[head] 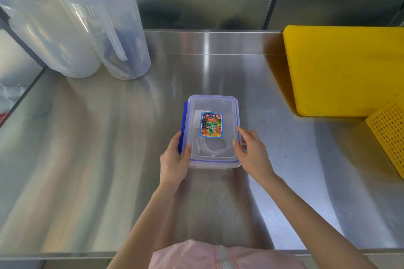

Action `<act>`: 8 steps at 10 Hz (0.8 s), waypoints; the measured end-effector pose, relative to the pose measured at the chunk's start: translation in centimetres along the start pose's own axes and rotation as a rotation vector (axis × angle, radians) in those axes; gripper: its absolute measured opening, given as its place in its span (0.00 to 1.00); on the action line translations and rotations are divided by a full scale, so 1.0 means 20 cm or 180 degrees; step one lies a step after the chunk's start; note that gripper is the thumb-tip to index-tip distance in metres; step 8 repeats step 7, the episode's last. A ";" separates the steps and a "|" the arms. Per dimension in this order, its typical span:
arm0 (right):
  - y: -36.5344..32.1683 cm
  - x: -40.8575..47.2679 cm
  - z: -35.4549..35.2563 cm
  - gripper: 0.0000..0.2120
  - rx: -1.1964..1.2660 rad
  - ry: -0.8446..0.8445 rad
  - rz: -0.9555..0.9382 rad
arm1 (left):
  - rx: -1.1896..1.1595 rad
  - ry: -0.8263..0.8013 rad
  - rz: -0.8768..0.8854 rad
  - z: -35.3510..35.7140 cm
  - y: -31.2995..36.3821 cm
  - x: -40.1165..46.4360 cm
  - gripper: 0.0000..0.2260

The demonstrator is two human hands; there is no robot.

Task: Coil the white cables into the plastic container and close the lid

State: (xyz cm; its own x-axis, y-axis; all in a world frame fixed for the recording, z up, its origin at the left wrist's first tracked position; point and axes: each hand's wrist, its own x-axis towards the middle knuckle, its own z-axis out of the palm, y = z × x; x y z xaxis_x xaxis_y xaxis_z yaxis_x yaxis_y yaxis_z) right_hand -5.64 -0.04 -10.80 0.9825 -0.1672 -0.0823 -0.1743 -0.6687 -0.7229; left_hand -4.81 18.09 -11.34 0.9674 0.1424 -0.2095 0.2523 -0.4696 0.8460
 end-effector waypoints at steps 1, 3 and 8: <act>0.00 0.00 0.00 0.21 -0.0040 -0.0001 0.0006 | 0.0053 0.0029 0.0071 0.00 0.03 -0.01 0.21; -0.03 0.00 -0.05 0.21 -0.0458 -0.0202 -0.0104 | 0.0767 -0.0243 0.0504 -0.01 0.01 0.00 0.22; -0.27 0.26 -0.38 0.35 -0.2437 -0.1466 -0.0183 | 0.2705 -0.0643 0.1140 -0.13 0.43 0.28 0.31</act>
